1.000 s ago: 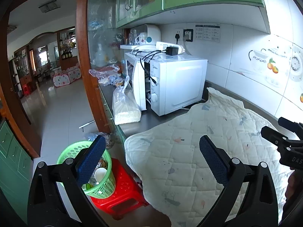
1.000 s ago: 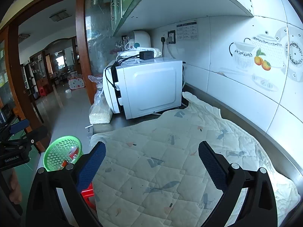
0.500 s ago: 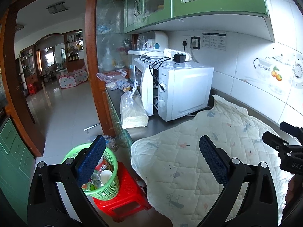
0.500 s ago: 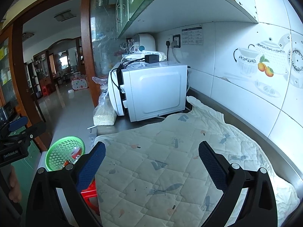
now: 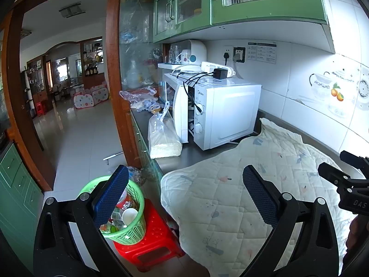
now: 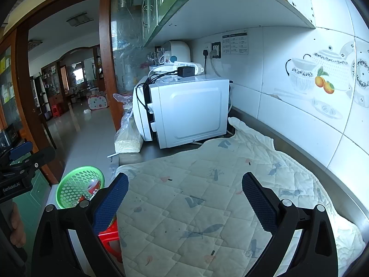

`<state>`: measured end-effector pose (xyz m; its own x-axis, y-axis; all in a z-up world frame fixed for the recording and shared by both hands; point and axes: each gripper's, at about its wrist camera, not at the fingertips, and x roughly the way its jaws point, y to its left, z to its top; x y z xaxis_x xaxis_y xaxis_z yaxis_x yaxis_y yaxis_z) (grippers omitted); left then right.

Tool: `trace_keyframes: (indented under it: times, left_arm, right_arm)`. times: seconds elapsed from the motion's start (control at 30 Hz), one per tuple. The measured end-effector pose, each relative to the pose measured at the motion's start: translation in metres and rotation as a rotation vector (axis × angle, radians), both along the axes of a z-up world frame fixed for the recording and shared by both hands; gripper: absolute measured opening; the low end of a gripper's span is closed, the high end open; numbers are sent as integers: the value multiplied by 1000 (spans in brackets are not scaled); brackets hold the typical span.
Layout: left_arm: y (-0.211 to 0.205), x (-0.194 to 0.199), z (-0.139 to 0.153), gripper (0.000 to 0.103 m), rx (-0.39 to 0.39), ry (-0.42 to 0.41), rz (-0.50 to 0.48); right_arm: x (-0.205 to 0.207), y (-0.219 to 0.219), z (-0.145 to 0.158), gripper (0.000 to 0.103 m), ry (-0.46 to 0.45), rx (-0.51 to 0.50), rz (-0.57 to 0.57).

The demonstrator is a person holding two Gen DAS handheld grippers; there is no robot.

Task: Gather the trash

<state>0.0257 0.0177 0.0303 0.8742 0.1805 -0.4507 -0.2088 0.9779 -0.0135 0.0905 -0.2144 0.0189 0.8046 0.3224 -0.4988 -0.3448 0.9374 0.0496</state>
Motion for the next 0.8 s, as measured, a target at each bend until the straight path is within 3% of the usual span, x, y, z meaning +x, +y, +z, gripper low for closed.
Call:
trace_keyframes:
  times: [0.8]
  left_arm:
    - [5, 0, -8, 98, -23, 13, 15]
  right_arm:
    - [0, 6, -2, 96, 2, -7, 18]
